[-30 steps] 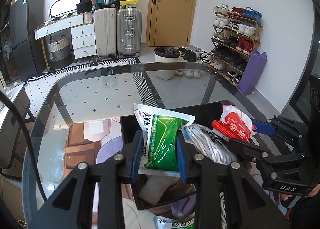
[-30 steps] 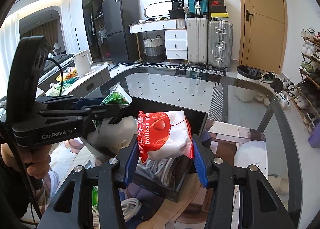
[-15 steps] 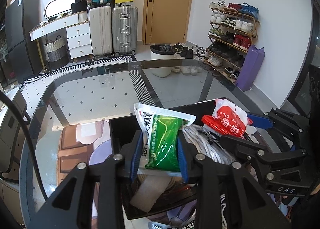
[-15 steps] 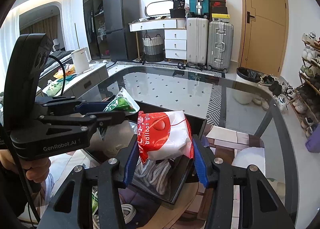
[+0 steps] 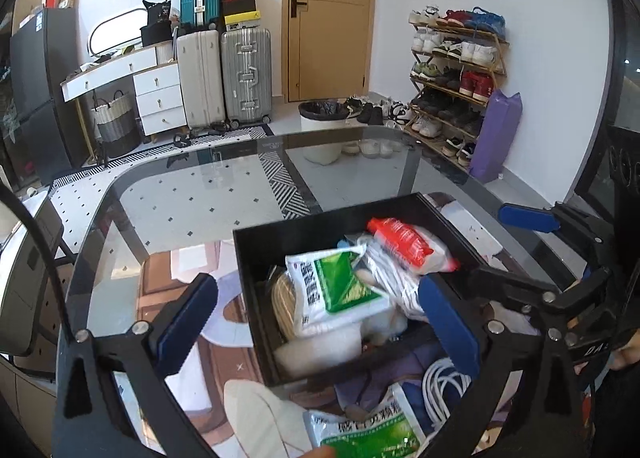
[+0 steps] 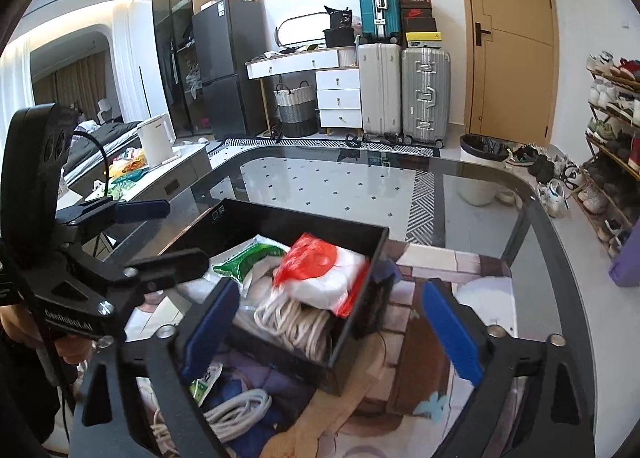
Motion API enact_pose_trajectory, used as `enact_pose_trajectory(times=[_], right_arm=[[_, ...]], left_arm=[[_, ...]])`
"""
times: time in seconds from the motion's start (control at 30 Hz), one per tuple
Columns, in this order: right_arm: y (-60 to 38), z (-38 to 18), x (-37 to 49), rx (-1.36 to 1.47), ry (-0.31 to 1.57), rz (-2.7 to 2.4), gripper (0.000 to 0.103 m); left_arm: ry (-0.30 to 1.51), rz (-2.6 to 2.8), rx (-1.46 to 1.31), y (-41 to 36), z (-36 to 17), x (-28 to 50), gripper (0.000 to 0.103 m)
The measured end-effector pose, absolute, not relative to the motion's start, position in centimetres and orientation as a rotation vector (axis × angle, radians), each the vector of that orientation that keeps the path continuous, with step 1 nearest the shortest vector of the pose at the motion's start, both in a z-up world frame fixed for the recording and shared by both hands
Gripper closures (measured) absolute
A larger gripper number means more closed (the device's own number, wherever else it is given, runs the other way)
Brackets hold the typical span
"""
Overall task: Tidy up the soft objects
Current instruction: 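Withdraw both tools from the box back above the table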
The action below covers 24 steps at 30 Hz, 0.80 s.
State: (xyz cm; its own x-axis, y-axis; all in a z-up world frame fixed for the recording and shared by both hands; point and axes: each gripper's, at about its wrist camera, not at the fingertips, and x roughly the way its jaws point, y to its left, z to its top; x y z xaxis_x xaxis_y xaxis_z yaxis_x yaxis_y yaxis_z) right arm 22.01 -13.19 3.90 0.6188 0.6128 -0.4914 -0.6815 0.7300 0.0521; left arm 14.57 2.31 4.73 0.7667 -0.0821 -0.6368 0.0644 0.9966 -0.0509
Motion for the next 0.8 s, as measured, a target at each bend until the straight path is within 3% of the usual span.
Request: enact_pose_trajectory(times=[0.23,0.8], right_arm=[[-14.7,2.7,21.0,-0.120,0.535,0.737,0.001],[-14.2,0.7,16.8,-0.171,0.578,0.763,0.001]], left_arm=[[0.715,-0.052,-0.025,2.5,3.6,13.2,0.000],[0.740,0.003,-0.072,4.1,1.2,8.5,0.000]])
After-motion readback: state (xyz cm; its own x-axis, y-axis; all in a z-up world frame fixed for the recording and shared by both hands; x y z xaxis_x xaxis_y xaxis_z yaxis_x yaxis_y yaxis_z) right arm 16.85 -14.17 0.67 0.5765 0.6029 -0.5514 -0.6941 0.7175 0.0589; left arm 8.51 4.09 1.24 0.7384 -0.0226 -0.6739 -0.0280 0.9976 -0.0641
